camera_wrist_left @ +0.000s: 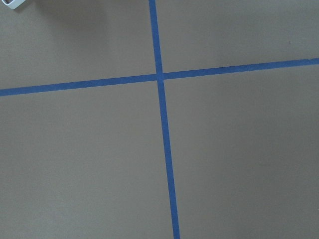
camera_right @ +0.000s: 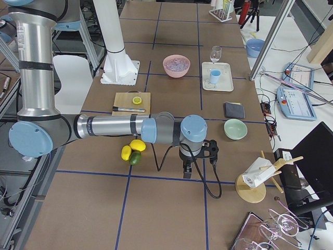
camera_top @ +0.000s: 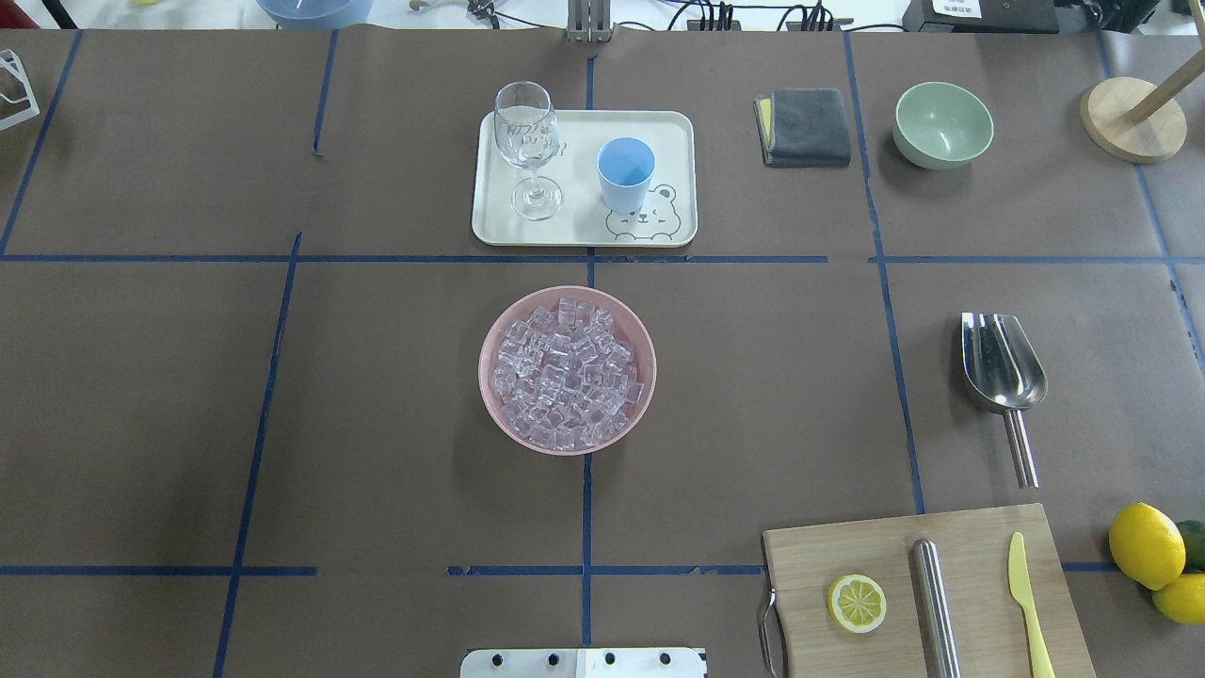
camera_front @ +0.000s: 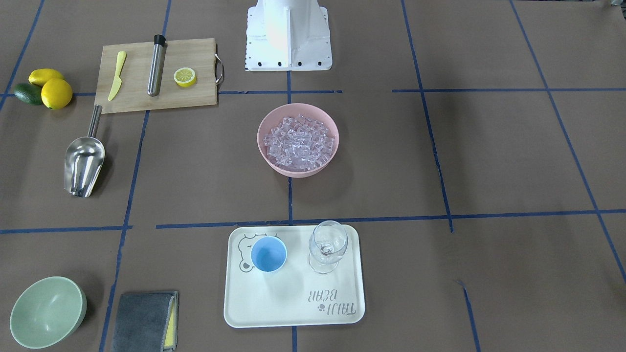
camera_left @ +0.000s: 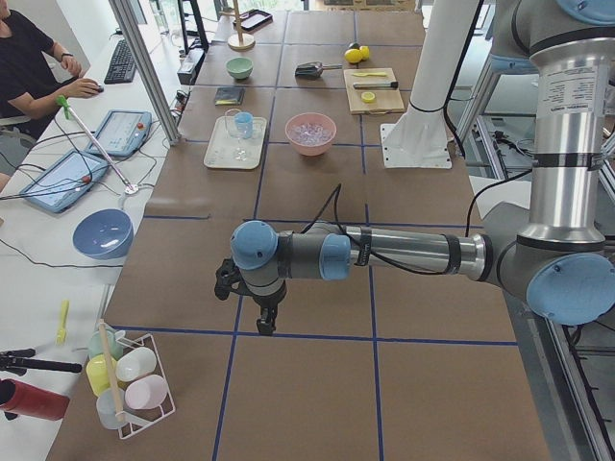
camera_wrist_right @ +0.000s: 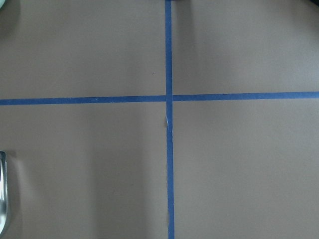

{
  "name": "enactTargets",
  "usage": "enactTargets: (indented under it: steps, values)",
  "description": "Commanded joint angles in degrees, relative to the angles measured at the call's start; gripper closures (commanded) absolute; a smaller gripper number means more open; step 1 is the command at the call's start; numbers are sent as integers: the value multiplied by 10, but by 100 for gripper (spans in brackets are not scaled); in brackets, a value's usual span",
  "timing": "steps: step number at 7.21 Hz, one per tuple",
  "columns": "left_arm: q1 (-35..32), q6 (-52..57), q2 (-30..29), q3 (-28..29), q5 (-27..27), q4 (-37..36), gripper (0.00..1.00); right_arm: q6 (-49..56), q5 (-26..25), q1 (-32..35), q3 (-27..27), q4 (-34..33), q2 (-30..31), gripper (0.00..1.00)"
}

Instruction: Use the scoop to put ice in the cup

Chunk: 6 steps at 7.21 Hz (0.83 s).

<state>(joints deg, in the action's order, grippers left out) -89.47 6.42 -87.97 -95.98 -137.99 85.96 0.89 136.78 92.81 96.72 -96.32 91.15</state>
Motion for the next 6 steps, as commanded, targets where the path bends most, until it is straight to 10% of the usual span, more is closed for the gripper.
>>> enactTargets:
  steps: [1,6]
  values:
    - [1,1,-5,-3,1,1,0,-3,5,0,0,6,0,0]
    - [43,10,-98,-50,0,40,0,-25,32,-13,29,86,-4,0]
